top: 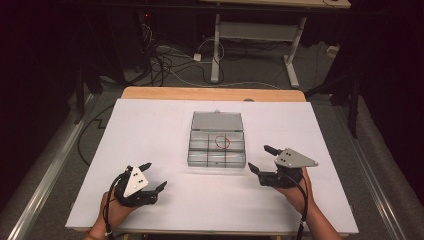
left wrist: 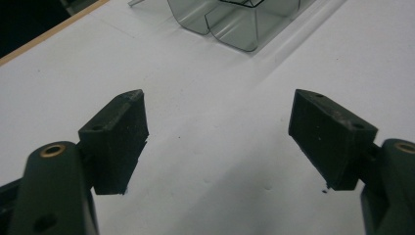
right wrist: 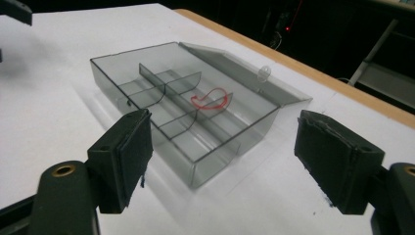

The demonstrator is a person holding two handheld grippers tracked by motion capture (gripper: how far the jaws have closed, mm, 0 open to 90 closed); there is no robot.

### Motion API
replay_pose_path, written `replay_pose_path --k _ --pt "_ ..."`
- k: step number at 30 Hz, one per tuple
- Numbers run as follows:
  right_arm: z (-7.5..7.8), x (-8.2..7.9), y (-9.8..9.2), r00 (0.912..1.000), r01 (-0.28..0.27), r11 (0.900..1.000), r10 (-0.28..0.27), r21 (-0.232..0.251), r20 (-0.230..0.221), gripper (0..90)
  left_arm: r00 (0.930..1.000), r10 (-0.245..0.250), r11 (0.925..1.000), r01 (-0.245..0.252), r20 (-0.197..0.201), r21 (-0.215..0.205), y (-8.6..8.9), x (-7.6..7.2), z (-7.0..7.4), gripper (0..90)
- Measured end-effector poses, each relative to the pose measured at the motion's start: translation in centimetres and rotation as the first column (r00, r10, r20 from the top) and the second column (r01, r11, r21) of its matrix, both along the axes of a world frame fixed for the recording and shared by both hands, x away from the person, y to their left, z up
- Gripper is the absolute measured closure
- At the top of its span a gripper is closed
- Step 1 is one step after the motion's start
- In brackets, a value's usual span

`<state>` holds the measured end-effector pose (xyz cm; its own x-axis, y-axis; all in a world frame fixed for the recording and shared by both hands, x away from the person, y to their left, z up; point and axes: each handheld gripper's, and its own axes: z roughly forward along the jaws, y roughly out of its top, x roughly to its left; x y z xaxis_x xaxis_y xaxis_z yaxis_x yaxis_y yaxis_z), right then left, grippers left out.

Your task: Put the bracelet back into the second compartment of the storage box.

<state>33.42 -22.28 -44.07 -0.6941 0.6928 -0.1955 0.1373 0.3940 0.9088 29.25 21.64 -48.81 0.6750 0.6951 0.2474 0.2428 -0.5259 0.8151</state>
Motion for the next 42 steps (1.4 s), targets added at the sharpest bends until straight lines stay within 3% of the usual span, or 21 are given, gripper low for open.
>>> replay_pose_path --k 6,9,12,17,21,24,28,31,34,37,42 --pt "-0.7 -0.7 -0.6 0.9998 0.014 1.0 -0.014 -0.017 -0.011 21.0 1.0 -0.006 1.0 0.006 0.005 0.006 -0.1 0.1 0.1 23.0" --pt "-0.9 -1.0 -0.8 0.9998 0.016 0.998 -0.015 -0.061 0.013 20.7 1.0 -0.005 1.0 0.005 0.005 0.006 0.0 0.1 0.1 27.4" --pt "-1.3 -1.0 -1.3 0.9999 0.009 0.999 -0.009 -0.04 -0.011 21.1 0.9998 -0.019 0.9998 0.019 -0.009 -0.001 0.2 0.1 0.1 35.2" --pt "-2.5 -1.3 -2.1 0.9995 0.032 0.989 -0.032 -0.144 0.008 24.6 0.9992 -0.039 0.9992 0.04 -0.012 0.009 0.1 0.2 0.2 52.1" --pt "-2.6 -1.4 -3.1 0.999 0.036 0.995 -0.038 -0.095 -0.023 28.9 0.9985 -0.048 0.9985 0.049 -0.027 0.024 -0.1 0.3 0.2 70.4" --pt "-2.6 -1.5 -3.2 0.9988 0.047 0.996 -0.048 -0.076 -0.011 31.3 0.9986 -0.035 0.9992 0.036 -0.04 0.015 -0.1 0.3 0.3 78.8" --pt "-2.7 -1.4 -3.2 0.9977 0.065 0.996 -0.066 -0.069 -0.014 49.9 0.9979 -0.029 0.9996 0.028 -0.058 -0.005 0.3 0.5 0.4 87.2" --pt "-2.7 -1.2 -3.0 0.9978 0.051 0.994 -0.055 -0.1 -0.038 71.4 0.9976 -0.023 0.9997 0.023 -0.065 0.0 0.5 0.7 0.3 87.5" --pt "-2.7 -1.1 -2.9 0.9976 0.047 0.993 -0.052 -0.105 -0.047 83.8 0.9972 -0.026 0.9997 0.026 -0.071 0.002 0.6 0.9 0.2 87.6" --pt "-2.7 -1.0 -2.7 0.9977 0.046 0.991 -0.052 -0.125 -0.044 89.5 0.9968 -0.029 0.9995 0.03 -0.074 0.005 0.5 1.0 0.1 87.3" --pt "-2.8 -0.9 -2.4 0.9982 0.035 0.989 -0.042 -0.146 -0.044 90.0 0.9961 -0.035 0.9992 0.036 -0.082 0.016 0.5 1.0 0.1 87.3"
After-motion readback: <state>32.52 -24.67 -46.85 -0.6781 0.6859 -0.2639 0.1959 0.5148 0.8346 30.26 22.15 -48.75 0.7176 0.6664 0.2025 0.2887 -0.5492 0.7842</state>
